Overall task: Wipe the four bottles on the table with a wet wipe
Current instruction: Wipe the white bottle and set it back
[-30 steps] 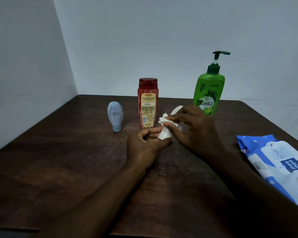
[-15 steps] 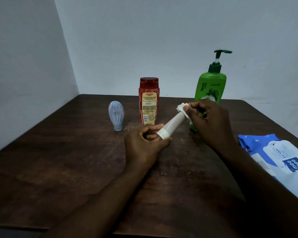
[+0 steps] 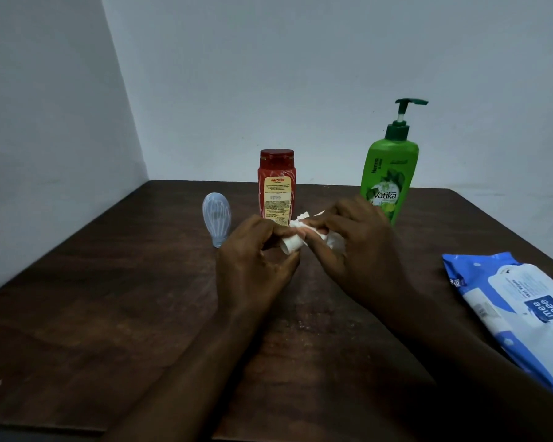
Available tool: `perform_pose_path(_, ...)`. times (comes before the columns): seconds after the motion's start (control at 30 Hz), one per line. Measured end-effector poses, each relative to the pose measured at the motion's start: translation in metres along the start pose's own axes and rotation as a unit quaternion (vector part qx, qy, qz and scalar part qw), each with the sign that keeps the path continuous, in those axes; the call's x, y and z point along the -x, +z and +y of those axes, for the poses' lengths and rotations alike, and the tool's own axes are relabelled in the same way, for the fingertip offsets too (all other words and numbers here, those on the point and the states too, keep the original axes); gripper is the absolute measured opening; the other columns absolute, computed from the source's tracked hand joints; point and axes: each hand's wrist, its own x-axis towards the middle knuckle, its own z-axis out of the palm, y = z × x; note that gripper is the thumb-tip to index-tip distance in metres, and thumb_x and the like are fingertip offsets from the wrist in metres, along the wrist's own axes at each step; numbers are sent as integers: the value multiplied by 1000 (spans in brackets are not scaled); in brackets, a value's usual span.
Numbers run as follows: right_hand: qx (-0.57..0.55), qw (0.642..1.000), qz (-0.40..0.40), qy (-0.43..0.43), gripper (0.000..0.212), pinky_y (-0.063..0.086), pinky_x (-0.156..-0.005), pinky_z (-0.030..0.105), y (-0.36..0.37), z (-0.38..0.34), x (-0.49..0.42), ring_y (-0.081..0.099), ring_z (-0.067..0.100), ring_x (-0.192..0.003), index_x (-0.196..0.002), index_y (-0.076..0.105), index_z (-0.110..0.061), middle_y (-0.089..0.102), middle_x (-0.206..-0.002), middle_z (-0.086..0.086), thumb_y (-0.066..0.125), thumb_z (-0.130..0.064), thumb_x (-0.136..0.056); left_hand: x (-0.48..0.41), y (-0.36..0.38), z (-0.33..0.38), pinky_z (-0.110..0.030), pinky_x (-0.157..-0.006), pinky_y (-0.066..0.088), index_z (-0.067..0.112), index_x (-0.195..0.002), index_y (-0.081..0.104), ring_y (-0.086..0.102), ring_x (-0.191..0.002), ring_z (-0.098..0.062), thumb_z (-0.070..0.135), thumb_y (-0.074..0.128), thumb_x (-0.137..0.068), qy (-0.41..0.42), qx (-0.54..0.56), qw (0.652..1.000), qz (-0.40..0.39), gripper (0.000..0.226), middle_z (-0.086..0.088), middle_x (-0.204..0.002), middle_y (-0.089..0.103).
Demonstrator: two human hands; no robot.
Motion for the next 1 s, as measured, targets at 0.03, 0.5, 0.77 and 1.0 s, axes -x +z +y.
perform_pose_path(0.03, -2, 1000, 6, 8, 29, 42, -70, 37, -1, 2, 0, 56, 21, -81, -96, 77, -14, 64, -84, 2, 64, -40, -92, 0, -1, 0, -35, -81, 59, 11, -97, 72, 65, -92, -12, 15, 88, -74, 11, -1, 1000, -7, 28, 0, -97, 69)
perform_pose_path(0.5, -94, 973, 32, 209, 18, 37, -61, 15, -8, 38, -3, 53, -1, -68, -94, 80, -18, 66, -78, -8, 72, -34, -91, -4, -9, 3, -16, -87, 47, 9, -97, 73, 64, -97, -16, 7, 88, -69, 85, -69, 993, -33, 32, -7, -101, 70)
perform_pose_path(0.77, -82, 995, 3, 65, 24, 31, -65, 17, 0, -3, -3, 44, 7, -75, -94, 74, -14, 49, -79, -10, 62, -35, -93, -4, -8, 5, -18, -81, 44, 5, -96, 73, 62, -90, -19, 4, 86, -71, 125, -105, 986, -27, 28, -8, -95, 68)
perform_pose_path(1.0, -107, 991, -2, 84, 23, 40, -66, 27, -5, 7, -5, 52, 9, -76, -96, 77, -16, 57, -80, -11, 65, -35, -90, -3, -6, 7, -26, -75, 50, 2, -93, 73, 61, -88, -21, -1, 83, -74, 162, -100, 982, -20, 22, -10, -92, 66)
